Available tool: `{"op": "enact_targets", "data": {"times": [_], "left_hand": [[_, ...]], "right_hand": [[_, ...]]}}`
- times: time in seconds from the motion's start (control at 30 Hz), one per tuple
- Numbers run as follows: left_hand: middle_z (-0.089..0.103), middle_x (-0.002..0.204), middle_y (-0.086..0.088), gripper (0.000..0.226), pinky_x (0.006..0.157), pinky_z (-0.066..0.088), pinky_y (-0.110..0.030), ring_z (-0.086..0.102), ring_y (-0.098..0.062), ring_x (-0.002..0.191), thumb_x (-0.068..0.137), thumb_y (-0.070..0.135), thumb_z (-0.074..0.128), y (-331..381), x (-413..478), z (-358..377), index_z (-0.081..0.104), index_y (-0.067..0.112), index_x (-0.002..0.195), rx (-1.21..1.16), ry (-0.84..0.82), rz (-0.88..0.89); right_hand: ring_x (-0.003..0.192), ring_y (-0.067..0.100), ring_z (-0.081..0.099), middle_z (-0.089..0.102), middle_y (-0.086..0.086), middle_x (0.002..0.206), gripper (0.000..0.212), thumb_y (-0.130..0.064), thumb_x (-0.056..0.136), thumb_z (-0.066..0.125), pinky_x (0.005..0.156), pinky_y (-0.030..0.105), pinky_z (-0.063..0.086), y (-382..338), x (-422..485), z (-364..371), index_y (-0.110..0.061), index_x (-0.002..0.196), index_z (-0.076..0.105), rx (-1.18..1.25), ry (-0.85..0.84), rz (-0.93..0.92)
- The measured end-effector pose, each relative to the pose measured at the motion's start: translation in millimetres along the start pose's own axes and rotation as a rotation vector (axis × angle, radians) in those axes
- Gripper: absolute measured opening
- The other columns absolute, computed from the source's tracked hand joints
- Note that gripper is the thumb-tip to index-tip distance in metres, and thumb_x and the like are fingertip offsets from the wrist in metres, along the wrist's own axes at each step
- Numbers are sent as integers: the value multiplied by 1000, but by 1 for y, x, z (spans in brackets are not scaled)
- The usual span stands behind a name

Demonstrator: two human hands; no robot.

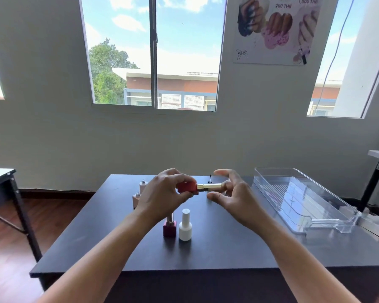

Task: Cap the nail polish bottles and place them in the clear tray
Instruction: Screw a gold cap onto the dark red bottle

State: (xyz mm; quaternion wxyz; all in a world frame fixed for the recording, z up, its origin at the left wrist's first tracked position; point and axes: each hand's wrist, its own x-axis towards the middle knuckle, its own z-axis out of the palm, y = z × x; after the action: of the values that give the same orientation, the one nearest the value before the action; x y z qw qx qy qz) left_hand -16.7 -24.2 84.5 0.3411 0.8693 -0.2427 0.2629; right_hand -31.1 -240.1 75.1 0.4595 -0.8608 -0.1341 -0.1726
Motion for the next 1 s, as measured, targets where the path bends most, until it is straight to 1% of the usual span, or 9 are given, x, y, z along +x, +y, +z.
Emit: {"op": "enact_targets", "data": {"times": [0.13,0.23,0.37,0.47,0.57,0.67,0.8,0.93,1.0], "left_hand": [[63,86,14,24,65,48,-20,62,-2,80,73,25,81,3,0,0,73,41,89,3,-6,4],[63,86,14,23,65,46,-19,61,-2,80,74,25,81,4,-1,0,74,40,89,-4,2,12],[62,86,16,23,66,45,-15,60,0,81,74,24,80,3,-2,-1,74,41,89,9,0,20],[62,85,16,23,68,48,-17,60,1,81,73,24,81,2,-2,-1,74,40,88,-2,-8,7],[62,86,16,24,70,52,-24,61,1,81,73,26,81,1,-3,1,73,41,89,-7,-21,-9],[62,86,17,22,70,52,-23,61,-1,82,73,28,80,0,-3,2,73,43,88,-8,-31,-13],[61,84,19,23,67,48,-16,60,1,82,72,30,79,1,-3,1,72,46,89,6,-25,8],[60,84,18,24,68,47,-16,60,2,83,73,32,79,-1,-4,2,70,49,88,14,-42,13],[60,85,18,23,70,49,-20,58,1,83,75,34,78,-3,-3,1,70,50,90,25,-61,14]], "right_hand": [[46,0,50,76,-9,74,4,-26,88,64,53,26,38,2,0,0,-29,90,63,67,16,-1],[38,4,42,75,-8,65,32,-48,89,57,45,24,36,2,0,-4,-22,75,68,42,33,6],[50,-4,57,72,-10,56,72,-74,86,39,50,11,36,0,-3,-5,-14,62,71,-61,34,-1],[55,-2,58,74,-13,68,80,-85,78,33,55,20,41,-2,-5,-5,-17,94,73,-128,-29,22],[75,2,60,72,-11,86,51,-59,79,64,72,29,50,-2,-7,-3,-38,124,51,-151,-25,1],[72,10,64,73,-13,82,22,-29,84,70,72,34,53,-3,-8,-2,-37,99,55,-163,31,-33],[71,-5,63,73,-24,74,5,-29,90,62,65,21,42,-6,-8,-4,-33,93,61,-161,24,-37],[59,-2,55,71,-16,73,4,-30,92,60,61,24,41,-8,-7,-5,-34,94,60,-279,34,-76],[68,1,55,65,-18,80,12,-31,92,61,69,28,44,-11,-9,-5,-31,104,63,-359,47,-133]]}}
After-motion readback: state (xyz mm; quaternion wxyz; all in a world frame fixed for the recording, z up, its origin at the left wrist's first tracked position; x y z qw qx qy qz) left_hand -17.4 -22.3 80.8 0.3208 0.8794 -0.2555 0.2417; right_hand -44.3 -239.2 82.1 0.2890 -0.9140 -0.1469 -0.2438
